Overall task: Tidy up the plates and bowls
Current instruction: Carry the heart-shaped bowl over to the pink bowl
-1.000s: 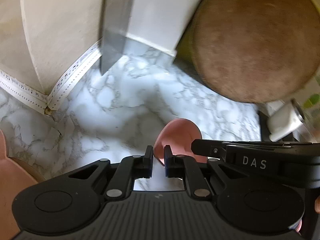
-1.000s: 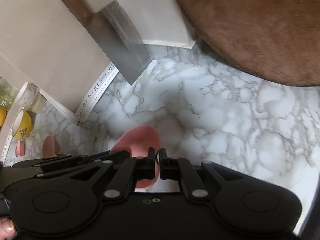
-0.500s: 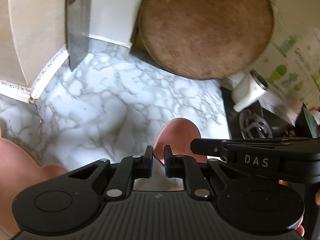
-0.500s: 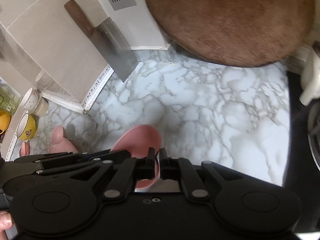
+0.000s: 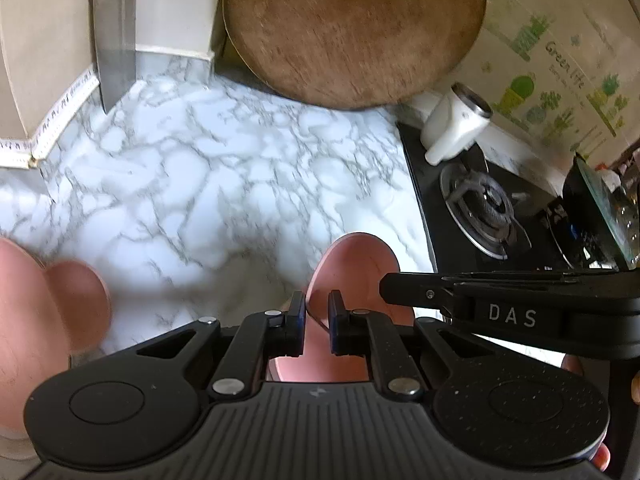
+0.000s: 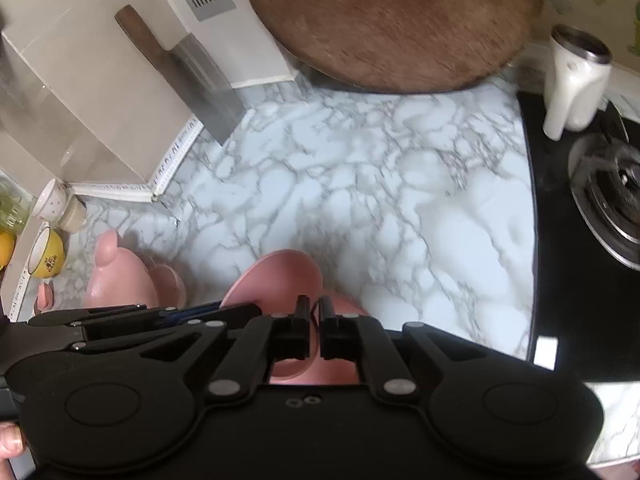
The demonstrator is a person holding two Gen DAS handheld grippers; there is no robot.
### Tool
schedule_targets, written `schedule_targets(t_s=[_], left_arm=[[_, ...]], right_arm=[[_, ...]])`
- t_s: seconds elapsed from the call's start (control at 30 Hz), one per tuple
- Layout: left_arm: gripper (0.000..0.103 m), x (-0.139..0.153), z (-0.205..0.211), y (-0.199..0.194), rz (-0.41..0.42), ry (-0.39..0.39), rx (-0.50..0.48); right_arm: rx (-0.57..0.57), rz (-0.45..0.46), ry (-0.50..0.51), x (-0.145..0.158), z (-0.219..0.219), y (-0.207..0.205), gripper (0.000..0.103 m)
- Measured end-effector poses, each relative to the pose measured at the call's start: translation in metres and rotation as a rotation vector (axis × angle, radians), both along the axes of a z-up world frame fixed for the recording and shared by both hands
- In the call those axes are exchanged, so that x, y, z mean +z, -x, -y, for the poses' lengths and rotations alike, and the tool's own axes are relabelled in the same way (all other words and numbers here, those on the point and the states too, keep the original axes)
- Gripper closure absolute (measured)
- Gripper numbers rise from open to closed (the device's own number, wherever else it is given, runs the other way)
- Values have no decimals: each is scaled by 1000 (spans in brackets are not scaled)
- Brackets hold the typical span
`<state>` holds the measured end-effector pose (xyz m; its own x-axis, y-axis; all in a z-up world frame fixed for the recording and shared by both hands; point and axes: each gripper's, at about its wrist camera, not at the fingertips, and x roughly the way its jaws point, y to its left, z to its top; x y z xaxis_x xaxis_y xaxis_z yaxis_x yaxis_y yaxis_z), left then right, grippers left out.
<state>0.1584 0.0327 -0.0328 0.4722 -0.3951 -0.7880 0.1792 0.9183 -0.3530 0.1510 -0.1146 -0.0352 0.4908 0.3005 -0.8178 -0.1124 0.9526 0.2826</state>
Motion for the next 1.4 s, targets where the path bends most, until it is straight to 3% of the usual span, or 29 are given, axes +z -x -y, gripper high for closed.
schedule_targets(t_s=[0.4,0.87,1.4], left_arm=[[93,-24,19,16,-23,-63,-58],[93,-40,33,13,-31,-144,-88],[93,-40,30,6,-37,-139,-93]], right_arm=[[-38,-50,5,-29,9,18,98],[-21,-47,70,-38,2,17,98],[-25,-74,73,-44,3,9,98]])
